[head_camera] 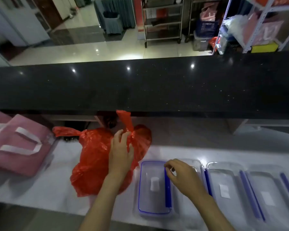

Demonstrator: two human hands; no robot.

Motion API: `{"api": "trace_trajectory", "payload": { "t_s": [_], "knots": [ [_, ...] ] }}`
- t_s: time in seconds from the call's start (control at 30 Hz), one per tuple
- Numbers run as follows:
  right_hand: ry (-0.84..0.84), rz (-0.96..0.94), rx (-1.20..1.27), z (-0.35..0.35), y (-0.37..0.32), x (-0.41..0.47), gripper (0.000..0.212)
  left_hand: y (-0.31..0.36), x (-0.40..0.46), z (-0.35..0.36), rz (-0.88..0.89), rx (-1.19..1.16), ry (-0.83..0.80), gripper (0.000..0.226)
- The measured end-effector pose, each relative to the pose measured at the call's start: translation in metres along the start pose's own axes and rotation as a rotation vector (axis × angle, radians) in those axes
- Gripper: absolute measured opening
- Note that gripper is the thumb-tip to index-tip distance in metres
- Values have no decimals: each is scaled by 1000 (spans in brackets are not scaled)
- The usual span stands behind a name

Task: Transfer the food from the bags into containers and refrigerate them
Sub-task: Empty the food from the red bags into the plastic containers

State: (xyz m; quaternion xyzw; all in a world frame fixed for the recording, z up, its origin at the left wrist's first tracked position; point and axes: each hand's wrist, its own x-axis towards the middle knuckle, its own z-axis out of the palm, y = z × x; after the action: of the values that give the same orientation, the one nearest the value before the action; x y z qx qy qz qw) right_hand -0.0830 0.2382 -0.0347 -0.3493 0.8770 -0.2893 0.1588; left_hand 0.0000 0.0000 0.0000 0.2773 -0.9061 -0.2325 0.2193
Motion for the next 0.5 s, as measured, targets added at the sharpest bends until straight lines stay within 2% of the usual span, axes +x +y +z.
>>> {"api": "trace_trajectory", "payload": {
  "t_s": [0.17, 0.23, 0.33, 0.5],
  "knots": [
    [-30, 24, 53, 3, 0, 12, 16, -7, 31, 10, -62, 140, -149, 60],
    [-24, 32, 66, 7, -2, 18, 14, -12, 37, 12, -53, 190, -166, 61],
    [-26, 63, 87, 12, -5, 27, 18, -20, 42, 11, -6, 167, -111, 40],
    [47, 79, 99, 5, -16, 46, 20, -34, 51, 3, 0, -60, -5, 18]
  ]
}}
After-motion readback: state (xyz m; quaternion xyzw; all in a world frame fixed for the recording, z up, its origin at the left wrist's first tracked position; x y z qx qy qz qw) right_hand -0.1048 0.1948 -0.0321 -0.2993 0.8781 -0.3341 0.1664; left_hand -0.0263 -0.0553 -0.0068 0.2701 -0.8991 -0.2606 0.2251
